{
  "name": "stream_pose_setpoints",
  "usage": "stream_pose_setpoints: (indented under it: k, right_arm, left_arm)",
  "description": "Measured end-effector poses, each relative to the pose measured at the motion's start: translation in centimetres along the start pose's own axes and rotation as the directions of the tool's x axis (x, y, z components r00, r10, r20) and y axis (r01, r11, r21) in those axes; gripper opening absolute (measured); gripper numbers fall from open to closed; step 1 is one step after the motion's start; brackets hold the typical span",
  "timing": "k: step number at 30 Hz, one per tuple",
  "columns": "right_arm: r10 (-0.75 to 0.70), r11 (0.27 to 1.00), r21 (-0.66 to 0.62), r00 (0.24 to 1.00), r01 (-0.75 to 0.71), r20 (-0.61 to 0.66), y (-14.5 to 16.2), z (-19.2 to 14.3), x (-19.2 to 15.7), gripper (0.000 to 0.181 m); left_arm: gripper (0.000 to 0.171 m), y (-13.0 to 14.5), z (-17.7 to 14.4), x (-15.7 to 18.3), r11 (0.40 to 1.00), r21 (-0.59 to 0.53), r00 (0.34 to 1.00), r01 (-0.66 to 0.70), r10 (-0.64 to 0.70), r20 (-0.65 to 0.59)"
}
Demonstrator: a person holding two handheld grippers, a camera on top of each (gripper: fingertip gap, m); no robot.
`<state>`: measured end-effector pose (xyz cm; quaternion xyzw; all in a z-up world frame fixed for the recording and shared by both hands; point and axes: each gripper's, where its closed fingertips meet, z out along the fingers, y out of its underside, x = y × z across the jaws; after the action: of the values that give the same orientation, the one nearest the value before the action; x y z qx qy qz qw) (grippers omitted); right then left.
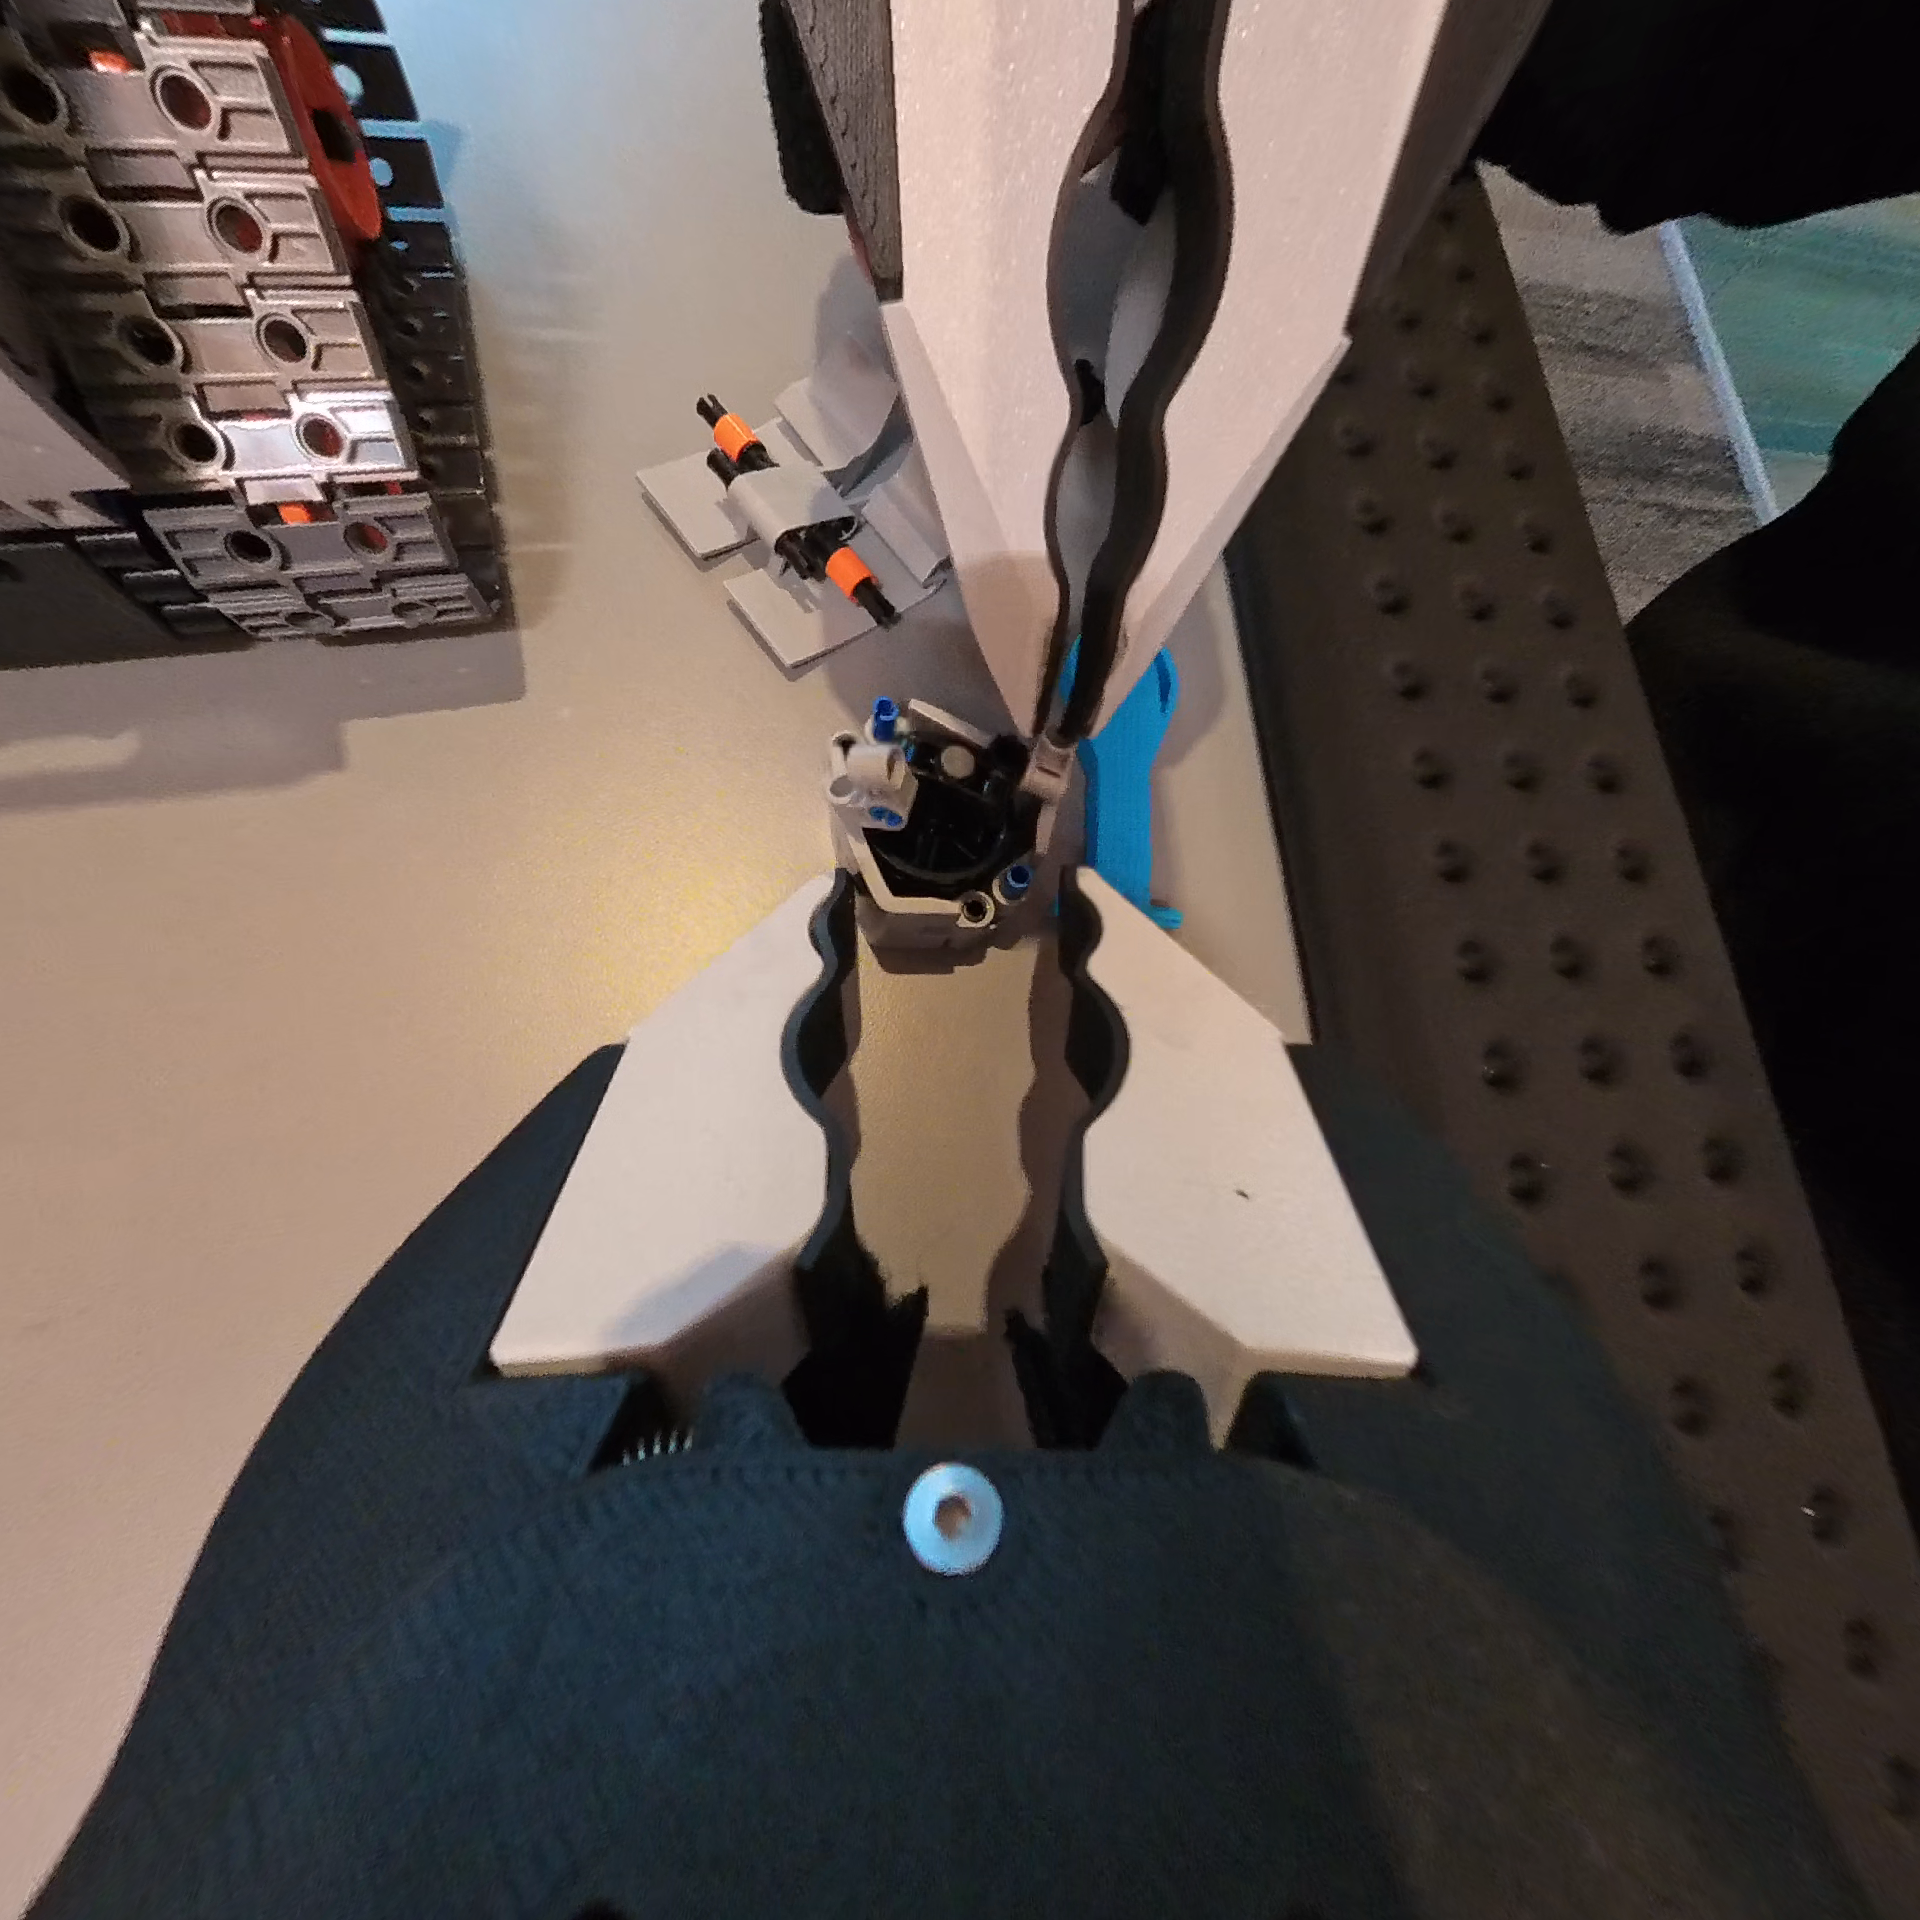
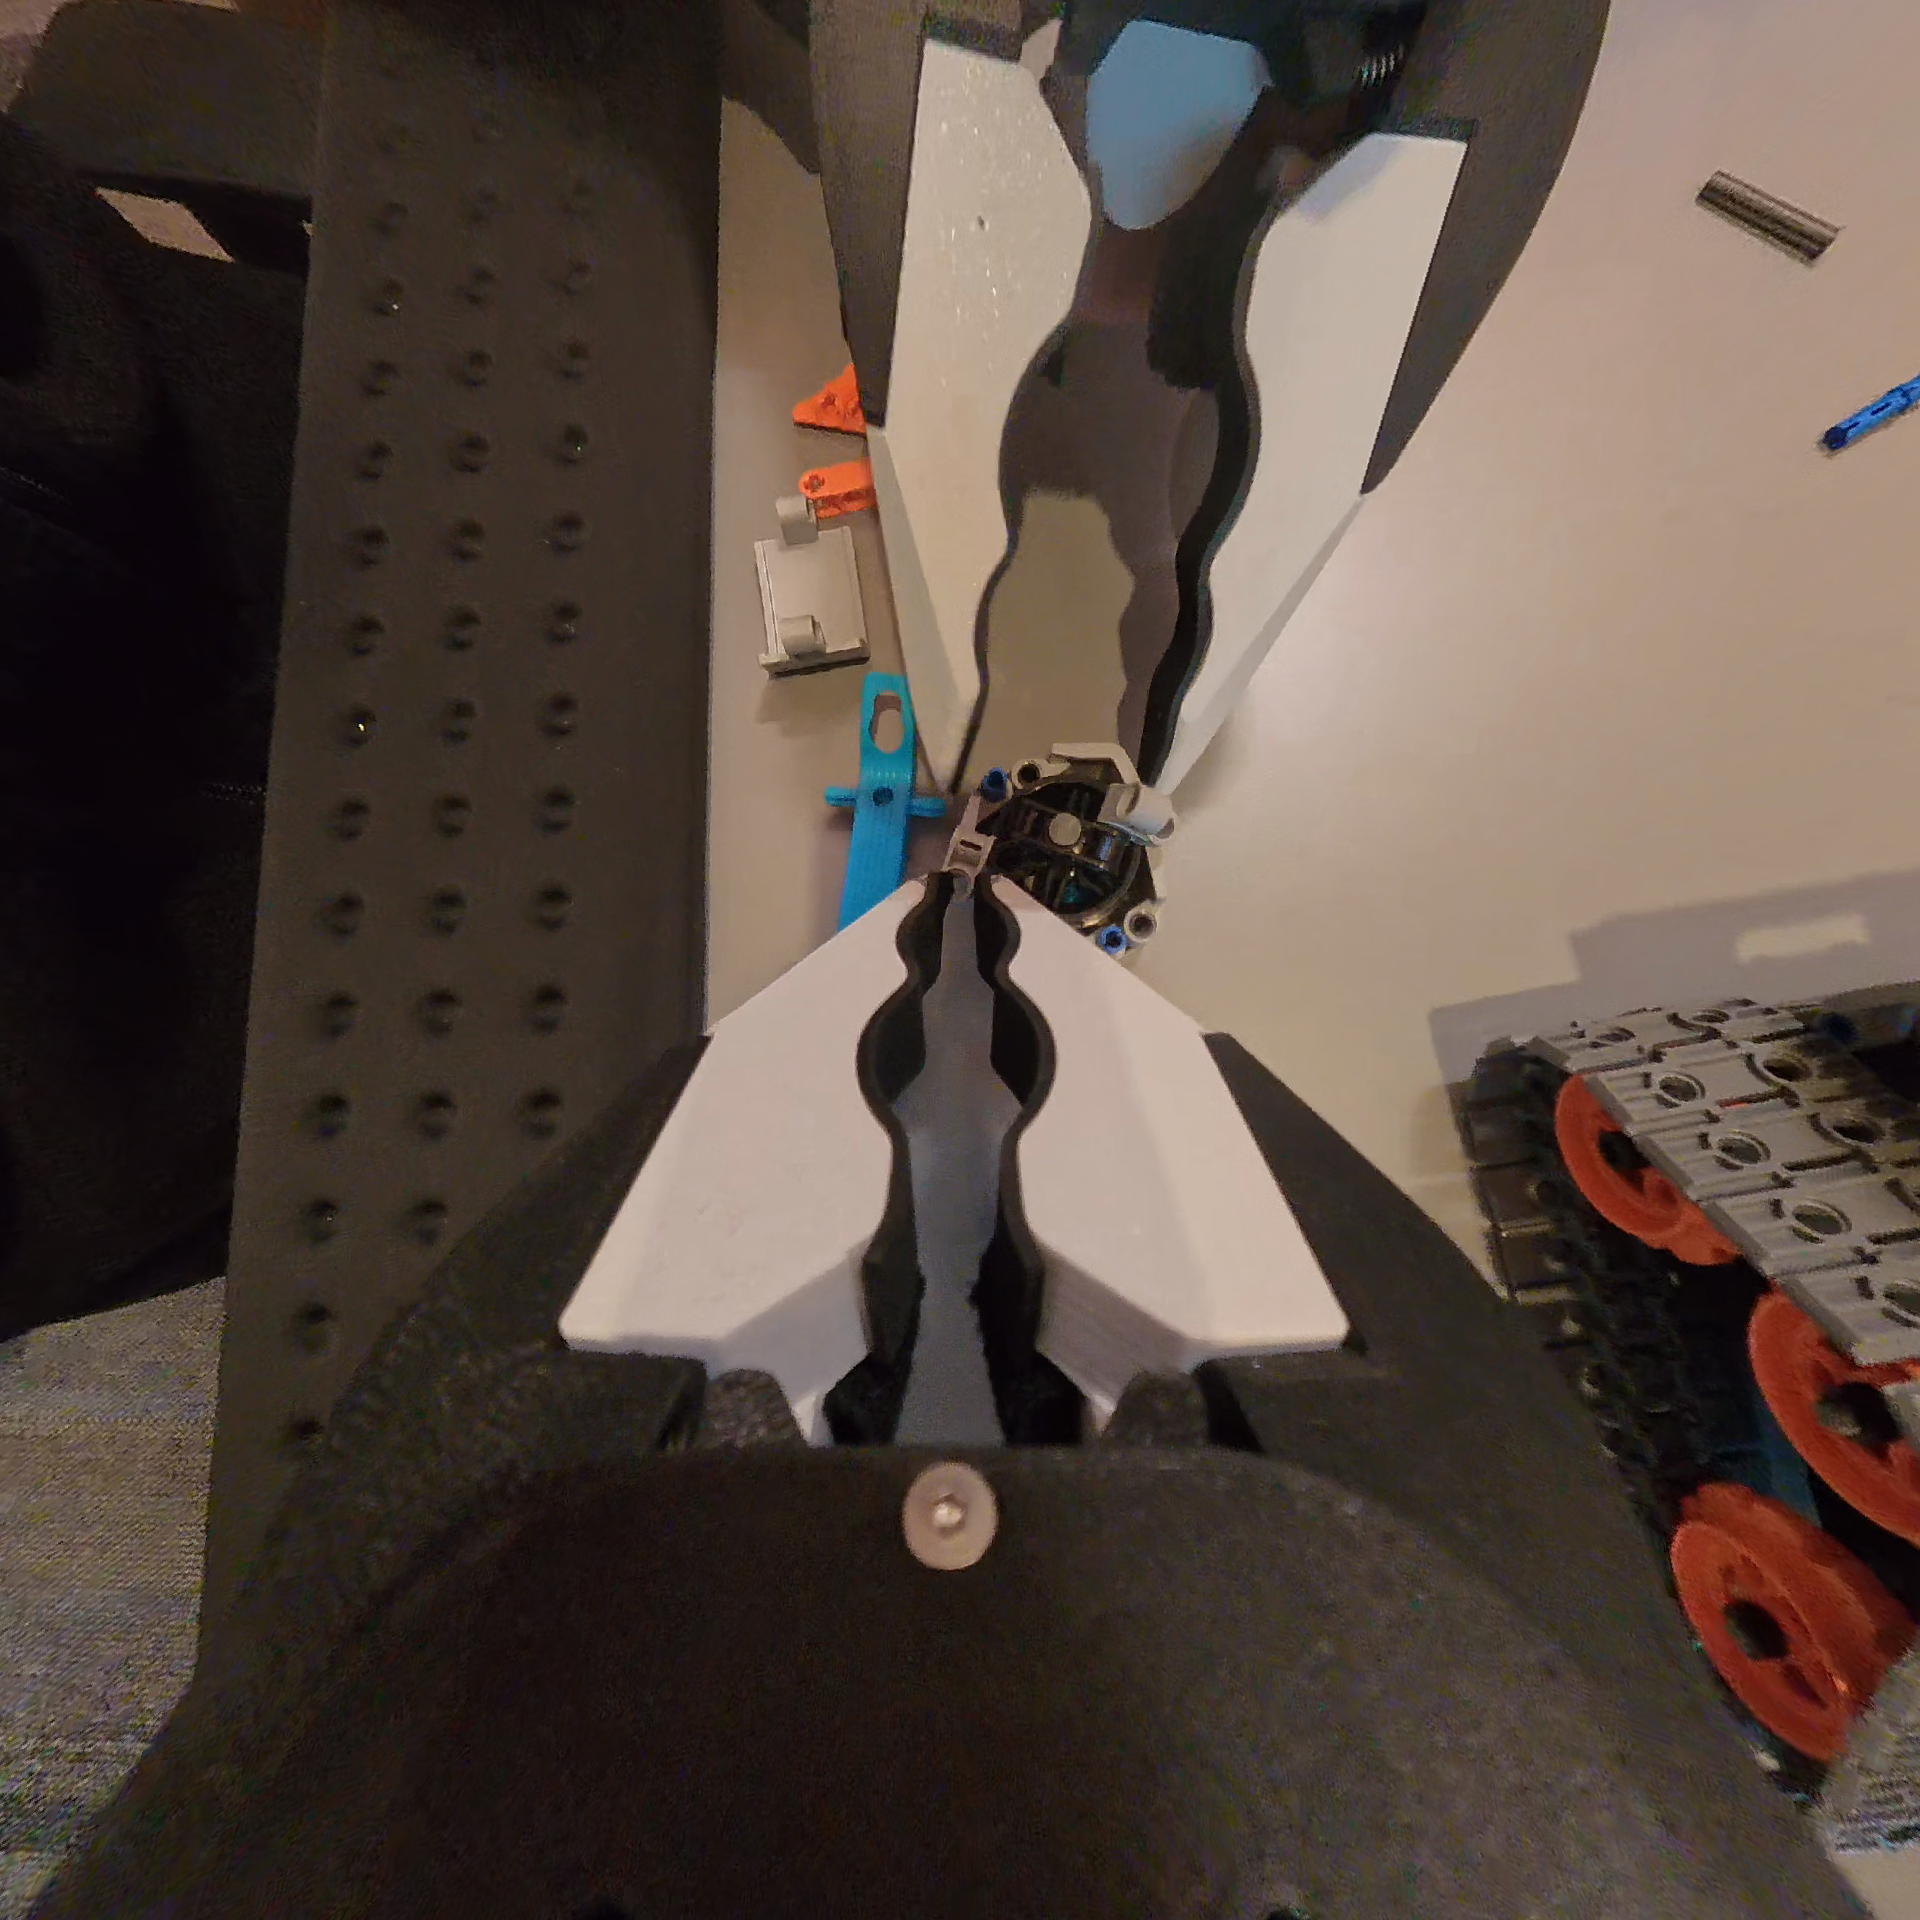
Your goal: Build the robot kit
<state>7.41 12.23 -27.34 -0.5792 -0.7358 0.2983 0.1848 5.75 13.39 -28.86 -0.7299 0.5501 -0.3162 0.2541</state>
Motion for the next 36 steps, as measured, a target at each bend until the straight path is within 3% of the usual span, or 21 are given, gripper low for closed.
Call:
stream_pose_setpoints:
  k: [11, 13, 16, 21, 27, 32, 36]
  right_arm:
    - [0.140, 0.989, 0.046, 0.990, -0.141, 0.037, -1.1, 0.5, -0.4, 0.004]
    - [0.112, 0.991, 0.068, 0.993, -0.115, 0.045, -1.4, 0.0, -0.5, 0.015]
    - [0.021, 0.997, 0.077, 0.998, -0.016, -0.060, -1.9, -1.4, 1.1, 0.019]
    - [-0.072, 0.997, -0.003, 0.994, 0.072, -0.087, -0.8, -1.6, 2.9, 0.026]
    - [-0.047, 0.999, -0.030, 0.998, 0.045, -0.050, -0.1, -0.6, 3.4, 0.005]
    - [-0.025, 1.000, -0.019, 0.998, 0.023, -0.066, 0.1, -0.7, 3.3, 0.005]
    - [-0.026, 0.999, -0.029, 0.996, 0.023, -0.088, 0.0, -0.6, 3.3, 0.005]
  left_arm:
    - [0.032, 0.1, 0.5, -0.4, 1.000, -0.003, 0.999, -0.015, 0.015, 0.048]
    - [0.032, 0.1, 0.6, -0.4, 1.000, -0.011, 0.999, -0.021, 0.022, 0.047]
    - [0.032, 0.3, 0.8, -0.4, 0.999, -0.028, 0.999, -0.027, 0.029, 0.044]
    - [0.032, 0.3, 1.0, -0.3, 0.999, -0.034, 0.998, -0.039, 0.040, 0.040]
    - [0.032, 0.3, 1.0, -0.3, 0.999, -0.033, 0.998, -0.041, 0.042, 0.040]
    - [0.033, 0.3, 1.0, -0.2, 0.999, -0.030, 0.999, -0.038, 0.039, 0.037]
    - [0.043, -0.2, 0.1, 0.1, 0.999, -0.007, 0.999, -0.033, 0.033, 0.042]
